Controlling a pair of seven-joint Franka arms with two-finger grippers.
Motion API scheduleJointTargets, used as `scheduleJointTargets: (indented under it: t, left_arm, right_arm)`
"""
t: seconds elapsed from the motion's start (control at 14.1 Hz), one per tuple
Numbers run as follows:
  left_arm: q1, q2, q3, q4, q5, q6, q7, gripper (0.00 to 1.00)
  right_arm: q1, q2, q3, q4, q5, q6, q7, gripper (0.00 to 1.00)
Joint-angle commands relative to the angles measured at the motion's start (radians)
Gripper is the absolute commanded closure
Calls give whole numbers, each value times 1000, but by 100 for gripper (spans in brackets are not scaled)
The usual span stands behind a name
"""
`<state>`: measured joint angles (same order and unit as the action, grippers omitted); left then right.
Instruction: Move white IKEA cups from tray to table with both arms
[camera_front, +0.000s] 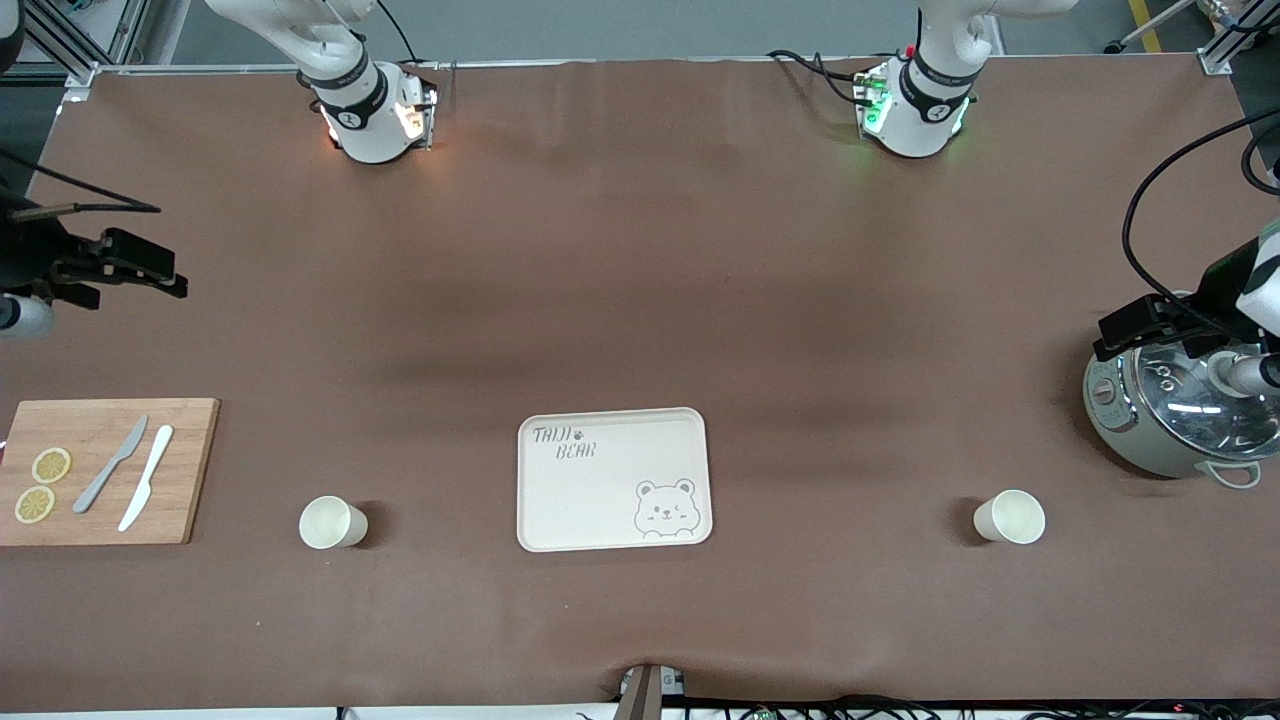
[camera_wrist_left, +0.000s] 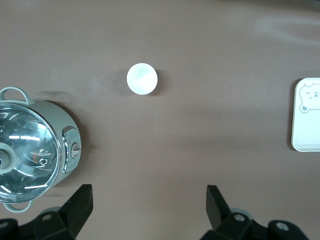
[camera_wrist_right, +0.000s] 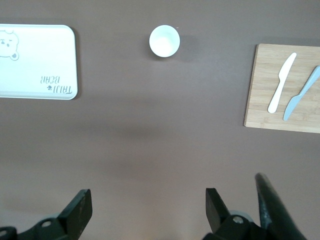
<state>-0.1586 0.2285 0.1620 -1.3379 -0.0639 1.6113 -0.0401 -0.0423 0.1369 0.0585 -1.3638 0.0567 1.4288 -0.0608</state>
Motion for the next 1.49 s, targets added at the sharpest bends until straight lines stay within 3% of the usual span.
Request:
scheduleJointTargets:
  t: [0.0, 0.21, 0.5, 1.21, 1.42]
  left_arm:
    - [10, 5, 1, 26, -14, -19, 13, 0]
    - [20, -6, -1, 26, -14, -17, 14, 0]
    - [126, -5, -107, 42, -14, -14, 22, 0]
    - [117, -9, -101, 42, -8, -31, 22, 0]
    - [111, -11, -127, 40, 75, -34, 34, 0]
  right_arm:
    - [-36, -85, 3, -147, -5, 70, 13, 0]
    - [-51, -86, 3, -149, -5, 76, 7, 0]
    - [-67, -83, 3, -146, -5, 85, 1, 0]
    - [-57, -77, 7, -136, -12, 104, -2, 0]
    - [-48, -60, 7, -136, -12, 117, -2, 0]
